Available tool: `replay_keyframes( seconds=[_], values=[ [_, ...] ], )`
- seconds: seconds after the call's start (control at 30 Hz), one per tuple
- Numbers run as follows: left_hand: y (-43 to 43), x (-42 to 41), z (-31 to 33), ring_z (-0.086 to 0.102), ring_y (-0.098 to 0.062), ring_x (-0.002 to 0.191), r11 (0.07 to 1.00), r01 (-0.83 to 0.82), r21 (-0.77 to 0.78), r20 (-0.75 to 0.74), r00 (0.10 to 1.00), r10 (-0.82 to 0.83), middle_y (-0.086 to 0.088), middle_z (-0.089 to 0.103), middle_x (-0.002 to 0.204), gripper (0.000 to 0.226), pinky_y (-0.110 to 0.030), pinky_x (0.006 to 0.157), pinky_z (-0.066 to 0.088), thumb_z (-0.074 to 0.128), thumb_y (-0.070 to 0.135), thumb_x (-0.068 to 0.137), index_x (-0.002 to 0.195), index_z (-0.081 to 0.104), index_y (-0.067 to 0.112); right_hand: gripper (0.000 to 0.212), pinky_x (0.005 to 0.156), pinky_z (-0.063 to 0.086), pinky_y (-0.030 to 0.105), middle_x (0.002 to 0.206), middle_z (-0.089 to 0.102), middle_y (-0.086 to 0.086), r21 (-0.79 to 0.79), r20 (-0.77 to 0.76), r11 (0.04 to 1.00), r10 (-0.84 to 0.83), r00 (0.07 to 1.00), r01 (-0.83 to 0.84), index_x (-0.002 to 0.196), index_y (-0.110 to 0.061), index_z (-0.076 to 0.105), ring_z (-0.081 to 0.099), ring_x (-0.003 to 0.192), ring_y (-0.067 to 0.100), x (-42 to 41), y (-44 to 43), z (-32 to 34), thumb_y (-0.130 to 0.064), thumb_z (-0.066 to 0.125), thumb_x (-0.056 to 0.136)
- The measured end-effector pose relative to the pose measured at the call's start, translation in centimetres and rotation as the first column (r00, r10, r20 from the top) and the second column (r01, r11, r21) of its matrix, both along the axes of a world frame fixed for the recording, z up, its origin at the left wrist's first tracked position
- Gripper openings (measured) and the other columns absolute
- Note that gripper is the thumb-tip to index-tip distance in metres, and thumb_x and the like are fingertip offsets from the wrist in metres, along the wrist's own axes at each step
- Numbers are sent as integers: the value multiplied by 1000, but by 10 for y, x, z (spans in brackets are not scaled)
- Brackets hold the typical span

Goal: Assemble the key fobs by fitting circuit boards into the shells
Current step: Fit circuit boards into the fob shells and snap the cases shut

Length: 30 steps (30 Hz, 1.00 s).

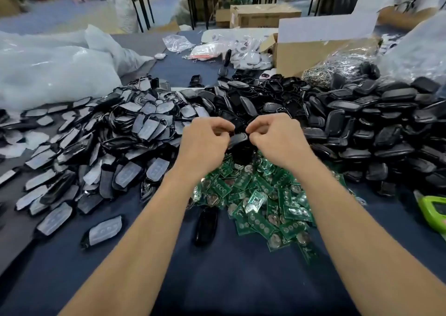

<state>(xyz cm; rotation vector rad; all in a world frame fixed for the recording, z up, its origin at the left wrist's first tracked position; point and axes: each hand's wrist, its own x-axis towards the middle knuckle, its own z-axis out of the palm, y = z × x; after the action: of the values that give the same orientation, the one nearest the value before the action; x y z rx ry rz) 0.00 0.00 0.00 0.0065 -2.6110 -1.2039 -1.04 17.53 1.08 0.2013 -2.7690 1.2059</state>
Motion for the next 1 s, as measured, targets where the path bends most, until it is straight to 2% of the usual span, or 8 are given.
replay_keyframes(
  seconds=[0.07,0.2,0.33,0.43,0.57,0.7,0.87,1.0],
  values=[
    [3,-12,-3,68,7,86,1000,-2,7,-24,1000,2,18,76,96,40,-21,89,58,62,9,95,125,74,32,26,83,54,18,94,78,-8,-28,-20,998,-55,998,54,103,-26,80,70,84,4,-7,-1,-5,-11,64,89],
    [11,-23,-16,60,1,81,980,94,-177,-14,995,-98,22,73,112,71,-20,77,44,66,36,95,157,33,48,48,95,43,18,133,69,-4,50,1,999,11,1000,-11,133,-31,69,68,110,16,-12,5,-21,-8,58,92],
    [10,-22,-20,64,-8,102,922,100,-373,-25,993,-118,24,72,112,68,-27,81,41,69,56,88,150,42,53,31,90,55,27,105,78,-7,49,-183,993,-100,978,111,109,-31,79,70,90,10,-5,15,-24,-13,65,89],
    [7,-20,-20,63,3,100,972,93,-215,-18,995,-99,26,73,105,68,-22,88,46,78,46,85,145,48,57,6,68,54,30,74,70,-15,146,-164,978,-128,978,152,84,-33,75,61,63,6,-2,23,-20,-31,70,85],
    [10,-15,-19,67,-4,101,958,43,-283,-107,991,-76,23,76,105,59,-32,95,54,77,38,90,143,54,51,47,86,52,39,103,58,-17,377,157,917,71,985,-126,117,-43,65,59,97,13,-3,28,-17,-69,70,78],
    [8,-13,-21,68,-8,108,940,120,-320,-41,989,-141,21,76,112,38,-35,99,53,74,47,84,122,73,47,40,81,43,32,102,57,-19,342,100,936,57,993,-88,114,-40,66,55,96,11,-4,30,-21,-49,81,79],
    [5,-16,-30,67,5,100,975,113,-192,-77,989,-130,22,76,112,44,-12,91,46,70,31,95,136,66,46,25,62,37,11,87,61,-18,203,51,979,9,999,-19,92,-40,70,54,75,-4,-5,30,-26,-28,85,75],
    [7,-17,-31,64,11,66,995,66,70,-185,981,-52,31,72,83,33,-5,64,48,62,21,101,129,73,35,41,69,37,10,100,57,-22,188,30,982,9,1000,-15,125,-40,65,52,82,-4,-5,26,-32,-35,76,86]
  ],
)
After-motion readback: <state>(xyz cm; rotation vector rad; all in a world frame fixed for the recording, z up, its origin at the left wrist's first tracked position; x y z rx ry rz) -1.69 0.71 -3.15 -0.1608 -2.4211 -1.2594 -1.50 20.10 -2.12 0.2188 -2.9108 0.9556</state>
